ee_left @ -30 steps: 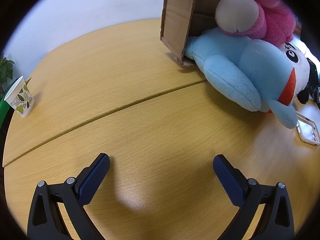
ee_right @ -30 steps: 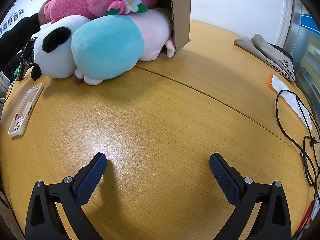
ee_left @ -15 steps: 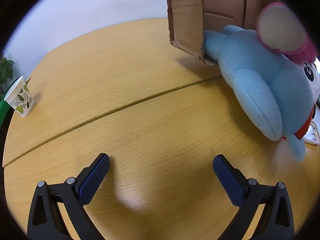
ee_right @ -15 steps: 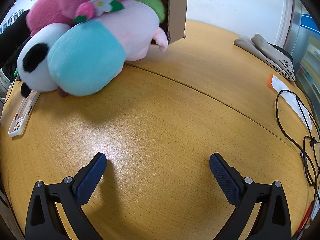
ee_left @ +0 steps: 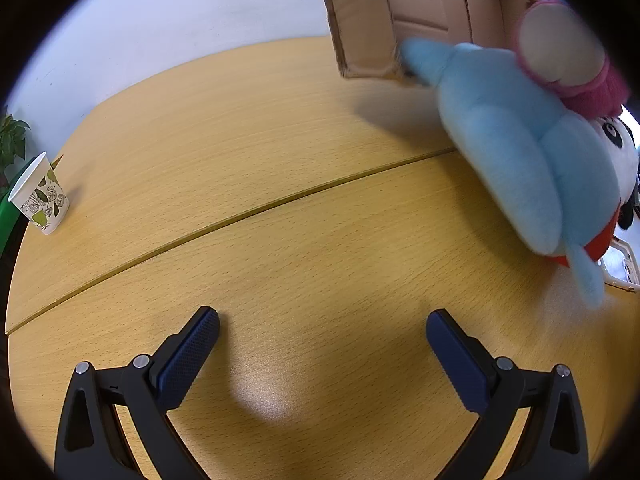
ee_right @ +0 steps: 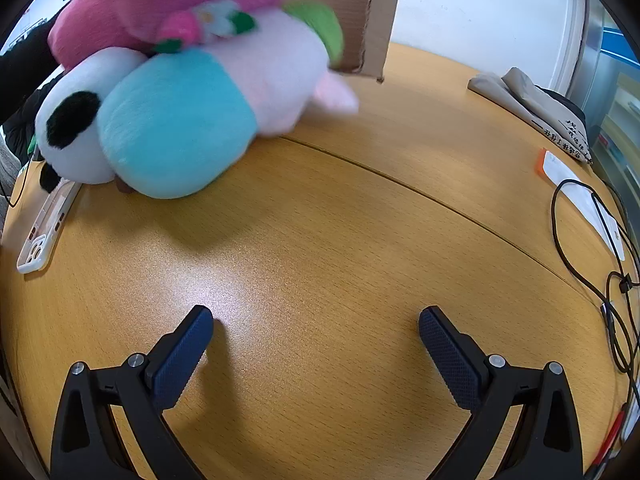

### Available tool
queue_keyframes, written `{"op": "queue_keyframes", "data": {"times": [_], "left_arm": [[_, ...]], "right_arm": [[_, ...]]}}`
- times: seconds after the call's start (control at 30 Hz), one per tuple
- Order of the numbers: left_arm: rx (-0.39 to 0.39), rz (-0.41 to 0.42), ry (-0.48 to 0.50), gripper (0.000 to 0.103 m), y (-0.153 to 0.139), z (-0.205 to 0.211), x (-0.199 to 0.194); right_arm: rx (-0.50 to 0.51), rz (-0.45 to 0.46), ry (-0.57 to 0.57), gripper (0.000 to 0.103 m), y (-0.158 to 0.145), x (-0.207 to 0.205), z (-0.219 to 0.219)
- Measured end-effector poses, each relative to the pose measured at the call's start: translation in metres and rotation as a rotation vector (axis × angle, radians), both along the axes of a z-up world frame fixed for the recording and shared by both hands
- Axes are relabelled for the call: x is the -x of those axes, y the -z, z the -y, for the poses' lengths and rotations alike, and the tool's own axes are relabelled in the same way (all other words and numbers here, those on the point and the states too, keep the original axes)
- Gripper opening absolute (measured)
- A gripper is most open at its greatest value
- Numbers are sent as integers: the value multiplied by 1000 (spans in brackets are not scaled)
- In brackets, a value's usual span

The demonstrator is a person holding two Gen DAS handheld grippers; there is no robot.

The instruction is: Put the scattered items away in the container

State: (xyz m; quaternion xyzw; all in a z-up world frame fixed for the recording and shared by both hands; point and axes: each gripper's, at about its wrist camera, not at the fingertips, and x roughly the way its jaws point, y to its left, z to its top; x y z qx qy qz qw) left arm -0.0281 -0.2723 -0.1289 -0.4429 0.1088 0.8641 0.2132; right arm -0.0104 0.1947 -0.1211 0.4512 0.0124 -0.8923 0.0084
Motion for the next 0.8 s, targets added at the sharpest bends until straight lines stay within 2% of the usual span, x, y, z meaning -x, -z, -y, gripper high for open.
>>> {"op": "queue_keyframes", "data": {"times": [0.8], "left_arm": [[0,0,12,103,0,1,0]], "right_arm": [[0,0,-1,103,0,0,0]]}}
